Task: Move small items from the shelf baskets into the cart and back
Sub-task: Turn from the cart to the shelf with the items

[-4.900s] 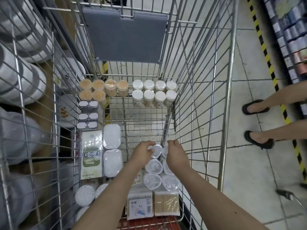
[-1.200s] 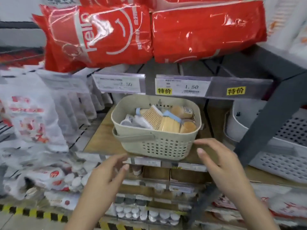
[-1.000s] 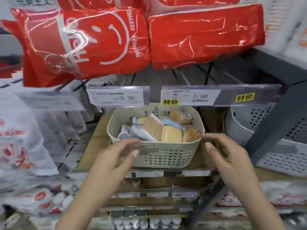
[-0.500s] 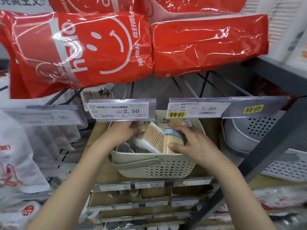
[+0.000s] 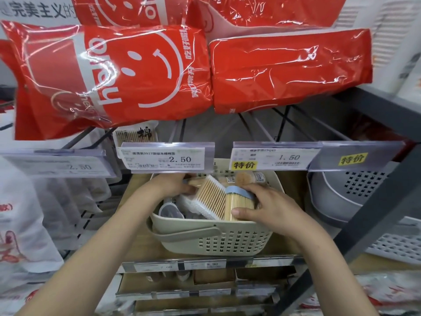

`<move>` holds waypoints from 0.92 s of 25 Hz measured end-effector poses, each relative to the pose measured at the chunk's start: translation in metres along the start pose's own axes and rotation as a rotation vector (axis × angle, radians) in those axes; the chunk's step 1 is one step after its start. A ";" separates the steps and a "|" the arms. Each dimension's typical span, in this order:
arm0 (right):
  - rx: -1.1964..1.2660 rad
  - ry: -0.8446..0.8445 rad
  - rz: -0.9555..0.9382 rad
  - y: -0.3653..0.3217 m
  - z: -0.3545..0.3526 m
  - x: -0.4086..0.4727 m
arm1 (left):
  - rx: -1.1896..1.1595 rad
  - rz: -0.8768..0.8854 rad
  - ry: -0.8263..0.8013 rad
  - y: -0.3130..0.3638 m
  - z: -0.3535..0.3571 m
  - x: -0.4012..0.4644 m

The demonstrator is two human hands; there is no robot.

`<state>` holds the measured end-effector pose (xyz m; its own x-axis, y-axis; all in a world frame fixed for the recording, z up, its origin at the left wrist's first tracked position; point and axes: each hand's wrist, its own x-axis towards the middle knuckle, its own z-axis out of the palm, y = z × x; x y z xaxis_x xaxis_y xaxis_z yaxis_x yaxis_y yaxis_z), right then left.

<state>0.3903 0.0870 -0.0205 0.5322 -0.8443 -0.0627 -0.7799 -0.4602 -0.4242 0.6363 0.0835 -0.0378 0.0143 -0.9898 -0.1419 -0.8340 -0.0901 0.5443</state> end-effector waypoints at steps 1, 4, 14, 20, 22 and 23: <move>-0.004 -0.005 -0.005 0.000 0.000 0.001 | 0.014 0.020 0.018 0.001 0.000 -0.001; -0.012 -0.012 -0.007 0.001 0.001 0.003 | 0.082 0.073 0.093 0.000 0.001 -0.004; 0.088 0.150 0.034 0.003 0.007 0.001 | -0.251 0.064 0.546 0.007 -0.001 -0.040; 0.298 0.300 -0.088 0.008 0.016 -0.004 | -0.345 0.330 0.748 0.018 -0.006 -0.079; 0.350 0.371 -0.134 0.010 0.020 -0.008 | -0.214 0.375 0.823 0.016 0.002 -0.087; 0.368 0.415 -0.170 0.010 0.023 -0.011 | -0.146 0.379 0.861 0.014 0.006 -0.090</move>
<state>0.3839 0.0983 -0.0448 0.4083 -0.8383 0.3614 -0.4897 -0.5352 -0.6883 0.6204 0.1716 -0.0227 0.2070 -0.6924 0.6912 -0.7901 0.2984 0.5355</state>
